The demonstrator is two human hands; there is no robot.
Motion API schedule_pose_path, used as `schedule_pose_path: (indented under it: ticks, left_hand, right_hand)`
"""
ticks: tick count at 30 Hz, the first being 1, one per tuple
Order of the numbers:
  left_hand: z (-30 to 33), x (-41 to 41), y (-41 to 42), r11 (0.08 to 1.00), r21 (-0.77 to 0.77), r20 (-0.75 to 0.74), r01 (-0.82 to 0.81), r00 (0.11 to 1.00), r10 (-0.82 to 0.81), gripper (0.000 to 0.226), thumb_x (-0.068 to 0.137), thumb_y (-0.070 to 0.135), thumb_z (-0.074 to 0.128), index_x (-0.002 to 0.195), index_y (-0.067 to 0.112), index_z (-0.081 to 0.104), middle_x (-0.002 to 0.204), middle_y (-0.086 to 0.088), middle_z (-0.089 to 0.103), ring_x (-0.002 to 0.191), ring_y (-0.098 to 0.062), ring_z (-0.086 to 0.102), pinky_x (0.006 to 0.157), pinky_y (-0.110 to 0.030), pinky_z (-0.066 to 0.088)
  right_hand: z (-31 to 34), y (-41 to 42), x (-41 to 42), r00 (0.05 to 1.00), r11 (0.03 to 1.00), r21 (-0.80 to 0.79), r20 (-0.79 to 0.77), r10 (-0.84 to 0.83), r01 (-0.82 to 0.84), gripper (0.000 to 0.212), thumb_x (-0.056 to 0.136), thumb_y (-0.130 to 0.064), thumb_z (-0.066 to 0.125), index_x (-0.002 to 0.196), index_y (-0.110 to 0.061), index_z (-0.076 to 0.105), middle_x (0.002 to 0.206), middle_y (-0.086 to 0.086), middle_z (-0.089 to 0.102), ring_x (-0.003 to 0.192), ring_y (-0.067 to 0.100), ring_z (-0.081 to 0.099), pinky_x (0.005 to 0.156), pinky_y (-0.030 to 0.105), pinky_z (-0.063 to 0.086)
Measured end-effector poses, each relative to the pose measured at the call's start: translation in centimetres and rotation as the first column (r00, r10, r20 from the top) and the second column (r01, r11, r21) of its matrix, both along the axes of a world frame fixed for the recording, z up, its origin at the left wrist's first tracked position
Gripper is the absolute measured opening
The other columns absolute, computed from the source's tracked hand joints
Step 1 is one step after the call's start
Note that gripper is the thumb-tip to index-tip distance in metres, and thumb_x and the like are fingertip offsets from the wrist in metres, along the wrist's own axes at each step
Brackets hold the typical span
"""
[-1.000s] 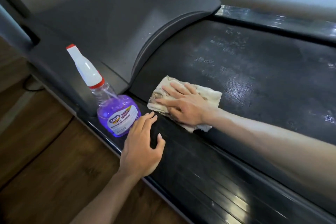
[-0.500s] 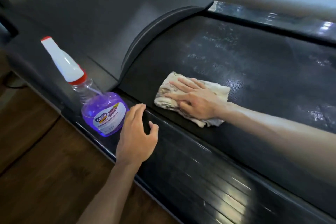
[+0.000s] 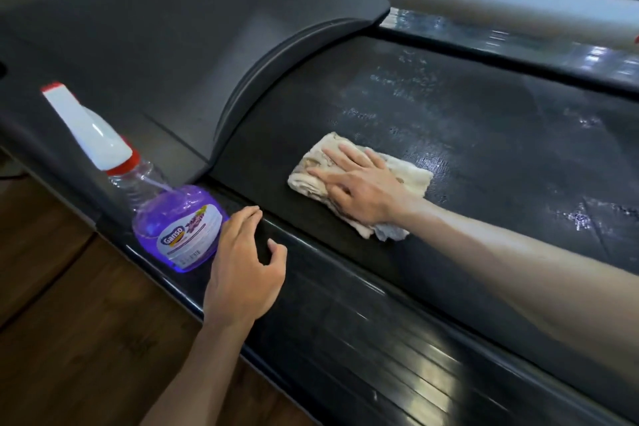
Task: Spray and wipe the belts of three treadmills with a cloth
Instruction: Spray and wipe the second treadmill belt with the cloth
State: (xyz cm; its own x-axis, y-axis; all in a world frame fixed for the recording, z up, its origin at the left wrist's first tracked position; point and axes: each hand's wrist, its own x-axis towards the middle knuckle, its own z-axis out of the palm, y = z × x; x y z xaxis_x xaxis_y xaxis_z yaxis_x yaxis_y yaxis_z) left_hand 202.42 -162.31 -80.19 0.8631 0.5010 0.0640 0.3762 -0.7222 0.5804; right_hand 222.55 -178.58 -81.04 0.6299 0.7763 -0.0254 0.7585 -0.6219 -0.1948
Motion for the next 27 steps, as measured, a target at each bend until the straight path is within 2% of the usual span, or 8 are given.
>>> schedule_pose_path:
  ticks: [3, 7, 12, 15, 18, 21, 24, 27]
  left_hand:
    - [0.2, 0.1, -0.1, 1.0, 0.005, -0.004, 0.001, 1.0, -0.001, 0.055, 0.095, 0.021, 0.062, 0.148, 0.014, 0.048, 0.152, 0.006, 0.044, 0.141, -0.008, 0.036, 0.113, -0.025, 0.027]
    - [0.1, 0.1, 0.0, 1.0, 0.015, 0.012, -0.006, 1.0, 0.006, 0.054, 0.094, 0.02, 0.061, 0.146, 0.013, 0.049, 0.15, 0.006, 0.045, 0.14, -0.008, 0.037, 0.112, -0.023, 0.026]
    - [0.1, 0.0, -0.1, 1.0, 0.007, -0.008, 0.018, 1.0, -0.018, 0.053, 0.096, 0.021, 0.06, 0.148, 0.014, 0.047, 0.151, 0.007, 0.043, 0.141, -0.007, 0.035, 0.111, -0.022, 0.027]
    - [0.6, -0.1, -0.3, 0.998, 0.016, -0.022, 0.054, 0.998, -0.054, 0.052, 0.098, 0.022, 0.058, 0.148, 0.013, 0.047, 0.153, 0.005, 0.042, 0.143, -0.009, 0.033, 0.112, -0.025, 0.026]
    - [0.5, -0.1, -0.4, 0.991, 0.066, -0.045, 0.113, 0.993, -0.11, 0.051, 0.096, 0.019, 0.058, 0.146, 0.01, 0.051, 0.154, 0.002, 0.044, 0.147, -0.013, 0.03, 0.119, -0.027, 0.019]
    - [0.6, 0.5, -1.2, 0.973, 0.077, -0.033, 0.218, 0.976, -0.216, 0.051, 0.093, 0.018, 0.061, 0.143, 0.01, 0.054, 0.153, 0.002, 0.046, 0.149, -0.014, 0.03, 0.124, -0.025, 0.007]
    - [0.8, 2.1, -2.5, 0.96, 0.104, 0.004, 0.26, 0.965, -0.261, 0.053, 0.091, 0.02, 0.062, 0.142, 0.008, 0.054, 0.15, -0.001, 0.05, 0.145, -0.015, 0.037, 0.126, -0.029, 0.01]
    - [0.8, 4.0, -2.3, 0.957, 0.135, -0.011, 0.256, 0.966, -0.256, 0.051, 0.093, 0.018, 0.059, 0.142, 0.006, 0.054, 0.148, -0.005, 0.052, 0.141, -0.02, 0.042, 0.127, -0.032, 0.012]
  right_hand:
    - [0.2, 1.4, -1.5, 1.0, 1.0, 0.021, 0.002, 0.015, -0.015, 0.053, 0.105, -0.042, 0.031, 0.156, -0.054, 0.029, 0.173, -0.004, 0.015, 0.16, 0.024, 0.003, 0.126, 0.057, 0.001]
    - [-0.3, -3.3, -4.7, 0.992, 0.991, 0.047, 0.016, 0.122, -0.123, 0.058, 0.096, -0.049, 0.021, 0.153, -0.057, 0.034, 0.172, -0.009, 0.017, 0.16, 0.018, 0.005, 0.128, 0.05, 0.001]
    - [0.1, -2.4, -2.9, 0.994, 0.994, 0.021, -0.015, -0.106, 0.106, 0.054, 0.101, -0.049, 0.02, 0.153, -0.059, 0.031, 0.173, -0.008, 0.011, 0.16, 0.018, 0.0, 0.127, 0.053, 0.0]
    - [0.6, -1.1, -4.7, 0.997, 0.997, 0.017, 0.008, -0.079, 0.079, 0.052, 0.104, -0.046, 0.025, 0.155, -0.056, 0.029, 0.173, -0.008, 0.011, 0.16, 0.02, -0.001, 0.127, 0.055, -0.003]
    - [0.7, -4.0, -6.7, 1.0, 1.0, 0.001, -0.008, 0.015, -0.015, 0.063, 0.094, -0.052, 0.014, 0.155, -0.056, 0.028, 0.172, -0.008, 0.011, 0.16, 0.018, -0.001, 0.127, 0.054, 0.0]
    - [0.6, -8.1, -6.9, 0.997, 0.998, -0.011, -0.027, -0.067, 0.067, 0.065, 0.092, -0.055, 0.008, 0.154, -0.058, 0.028, 0.172, -0.01, 0.008, 0.16, 0.016, -0.002, 0.127, 0.051, 0.002]
    - [0.9, -7.0, -5.5, 0.983, 0.983, -0.047, -0.051, -0.177, 0.175, 0.063, 0.093, -0.055, 0.008, 0.154, -0.061, 0.023, 0.173, -0.01, 0.005, 0.16, 0.016, -0.005, 0.127, 0.052, -0.002]
    - [1.2, -5.0, -5.5, 0.983, 0.984, -0.047, -0.047, -0.175, 0.173, 0.057, 0.099, -0.051, 0.017, 0.155, -0.06, 0.022, 0.173, -0.01, 0.003, 0.159, 0.016, -0.007, 0.126, 0.053, -0.006]
